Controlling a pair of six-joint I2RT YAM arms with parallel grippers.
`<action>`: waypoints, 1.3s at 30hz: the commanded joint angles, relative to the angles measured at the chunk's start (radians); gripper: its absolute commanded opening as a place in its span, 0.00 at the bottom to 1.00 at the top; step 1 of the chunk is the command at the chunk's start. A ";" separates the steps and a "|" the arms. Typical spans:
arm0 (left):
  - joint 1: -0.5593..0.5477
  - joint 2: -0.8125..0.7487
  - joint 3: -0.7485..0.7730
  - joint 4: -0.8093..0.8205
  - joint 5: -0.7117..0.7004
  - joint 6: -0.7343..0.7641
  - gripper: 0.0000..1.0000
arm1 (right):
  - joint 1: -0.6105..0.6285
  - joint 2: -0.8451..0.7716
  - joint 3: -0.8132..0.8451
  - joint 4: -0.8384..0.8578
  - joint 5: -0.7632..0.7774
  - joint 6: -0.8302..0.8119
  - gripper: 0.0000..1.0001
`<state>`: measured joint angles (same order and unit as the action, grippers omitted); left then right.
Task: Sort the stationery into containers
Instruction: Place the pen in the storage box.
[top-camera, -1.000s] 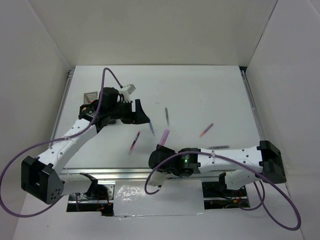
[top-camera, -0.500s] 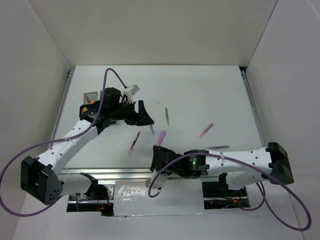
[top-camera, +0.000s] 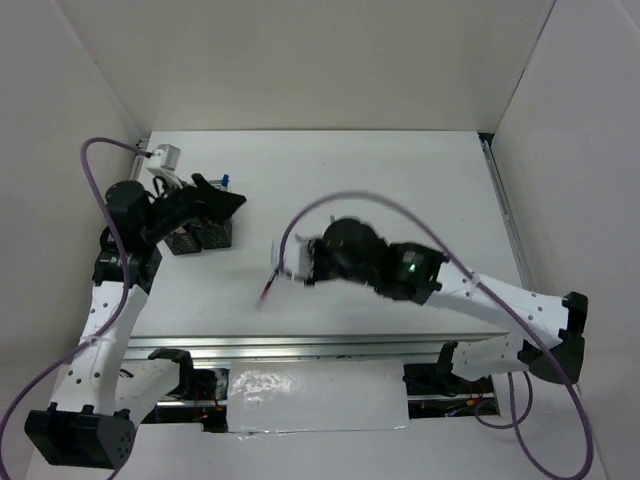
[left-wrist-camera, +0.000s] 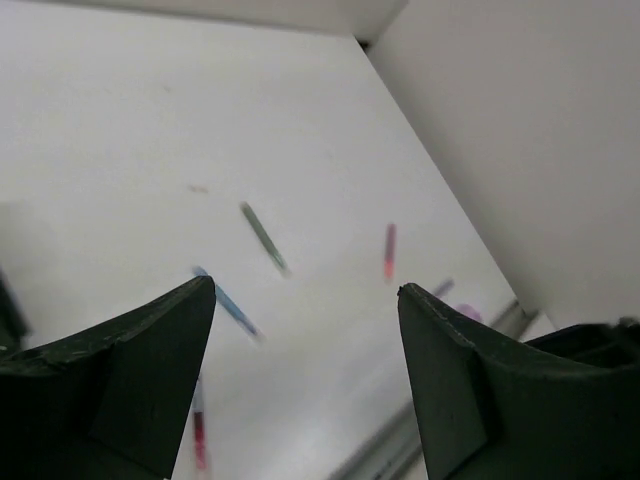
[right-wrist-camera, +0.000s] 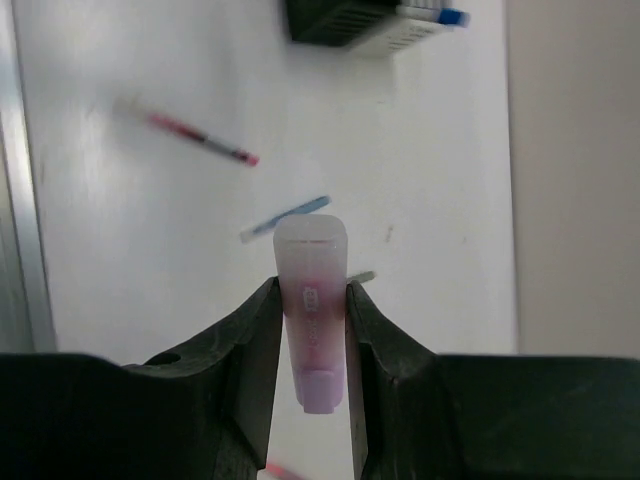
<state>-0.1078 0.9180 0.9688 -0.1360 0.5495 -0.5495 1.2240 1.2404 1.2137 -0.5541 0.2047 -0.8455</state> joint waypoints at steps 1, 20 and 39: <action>0.156 -0.005 0.031 0.122 0.157 0.045 0.85 | -0.287 -0.015 0.243 -0.013 -0.264 0.604 0.00; -0.734 -0.081 -0.130 -0.143 -0.088 2.290 0.80 | -0.827 0.208 0.176 0.077 -1.194 1.472 0.00; -0.808 -0.002 -0.070 -0.292 -0.048 2.559 0.70 | -0.669 0.347 0.376 -0.302 -0.999 1.151 0.00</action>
<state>-0.9089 0.9390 0.8623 -0.4252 0.4656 1.9602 0.5526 1.5764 1.5391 -0.8413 -0.8337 0.3321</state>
